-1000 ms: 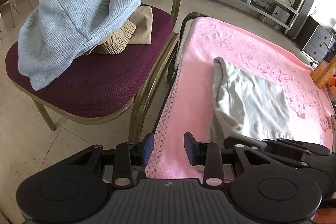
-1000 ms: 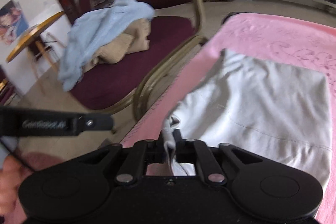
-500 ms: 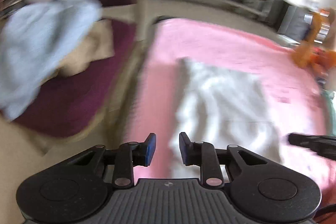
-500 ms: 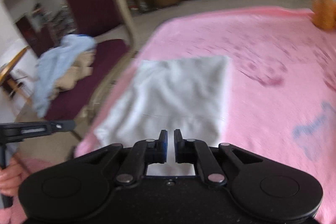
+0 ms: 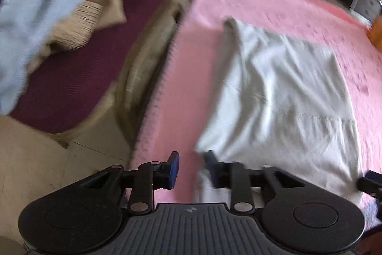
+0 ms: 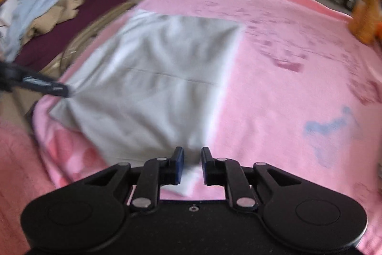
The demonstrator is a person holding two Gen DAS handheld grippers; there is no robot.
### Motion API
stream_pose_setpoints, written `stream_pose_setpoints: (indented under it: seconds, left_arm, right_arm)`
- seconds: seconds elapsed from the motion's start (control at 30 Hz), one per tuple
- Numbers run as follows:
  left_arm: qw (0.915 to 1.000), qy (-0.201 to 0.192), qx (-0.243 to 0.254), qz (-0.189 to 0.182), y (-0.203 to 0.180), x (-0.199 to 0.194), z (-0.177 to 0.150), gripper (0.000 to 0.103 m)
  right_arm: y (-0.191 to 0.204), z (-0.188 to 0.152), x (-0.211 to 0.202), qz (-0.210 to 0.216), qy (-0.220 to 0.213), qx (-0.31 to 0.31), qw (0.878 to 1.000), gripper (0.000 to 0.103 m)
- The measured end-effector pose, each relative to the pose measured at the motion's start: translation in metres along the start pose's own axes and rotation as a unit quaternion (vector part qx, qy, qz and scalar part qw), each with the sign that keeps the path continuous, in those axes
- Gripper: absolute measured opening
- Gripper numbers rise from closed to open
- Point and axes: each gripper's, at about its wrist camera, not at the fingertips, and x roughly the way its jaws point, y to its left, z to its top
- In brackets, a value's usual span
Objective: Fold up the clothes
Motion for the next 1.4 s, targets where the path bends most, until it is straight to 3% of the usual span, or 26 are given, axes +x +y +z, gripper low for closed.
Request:
stream_pose_setpoints:
  seconds: [0.17,0.33,0.4,0.5,0.57,0.63,0.7,0.73,0.83,0.9,0.97,1.03,1.13,1.4]
  left_arm:
    - [0.9960,-0.045,0.007,-0.076,-0.006,-0.026,0.011,0.020]
    - [0.9871,-0.074,0.043,-0.135,-0.028,-0.048,0.029,0.020]
    - [0.9797,-0.098,0.050,-0.168,-0.032,-0.065,0.041,0.023]
    - [0.9757,-0.116,0.072,-0.171,-0.043,-0.071,0.057,0.023]
    - [0.9768,-0.102,0.093,-0.164,-0.054,-0.055,0.062,0.023]
    - [0.9801,-0.063,0.105,-0.156,-0.063,-0.021,0.061,0.022]
    - [0.9812,-0.015,0.103,-0.163,-0.069,0.018,0.060,0.008]
    - [0.9801,0.003,0.098,-0.172,-0.069,0.034,0.059,0.007]
    - [0.9737,0.030,0.105,-0.200,-0.075,0.055,0.060,0.007]
    - [0.9696,0.034,0.116,-0.213,-0.078,0.062,0.063,0.009]
    - [0.9732,0.034,0.110,-0.199,-0.077,0.074,0.071,0.010]
    - [0.9779,0.033,0.062,-0.197,-0.064,0.090,0.083,0.011]
    - [0.9838,0.010,0.000,-0.179,-0.046,0.103,0.102,0.009]
    - [0.9916,-0.050,-0.018,-0.118,-0.057,0.123,0.132,0.009]
  right_arm:
    - [-0.036,0.014,-0.025,0.034,-0.029,0.096,0.994,0.015]
    - [-0.062,0.045,-0.036,0.140,-0.034,0.227,0.963,0.015]
    - [-0.063,0.061,-0.047,0.169,-0.050,0.241,0.954,0.015]
    - [-0.058,0.085,-0.063,0.163,-0.091,0.208,0.960,0.020]
    - [-0.054,0.098,-0.059,0.146,-0.109,0.177,0.967,0.023]
    - [-0.053,0.103,-0.044,0.130,-0.112,0.156,0.973,0.023]
    - [-0.053,0.102,-0.016,0.124,-0.095,0.151,0.976,0.023]
    - [-0.054,0.100,-0.001,0.129,-0.081,0.155,0.976,0.023]
    - [-0.062,0.095,0.043,0.188,-0.029,0.191,0.963,0.023]
    - [-0.063,0.091,0.070,0.261,0.011,0.221,0.940,0.023]
    - [-0.064,0.089,0.098,0.326,0.052,0.248,0.911,0.023]
    - [-0.068,0.090,0.117,0.326,0.057,0.269,0.905,0.021]
    - [-0.084,0.094,0.133,0.324,0.031,0.312,0.893,0.015]
    - [-0.118,0.114,0.141,0.260,-0.061,0.357,0.895,0.016]
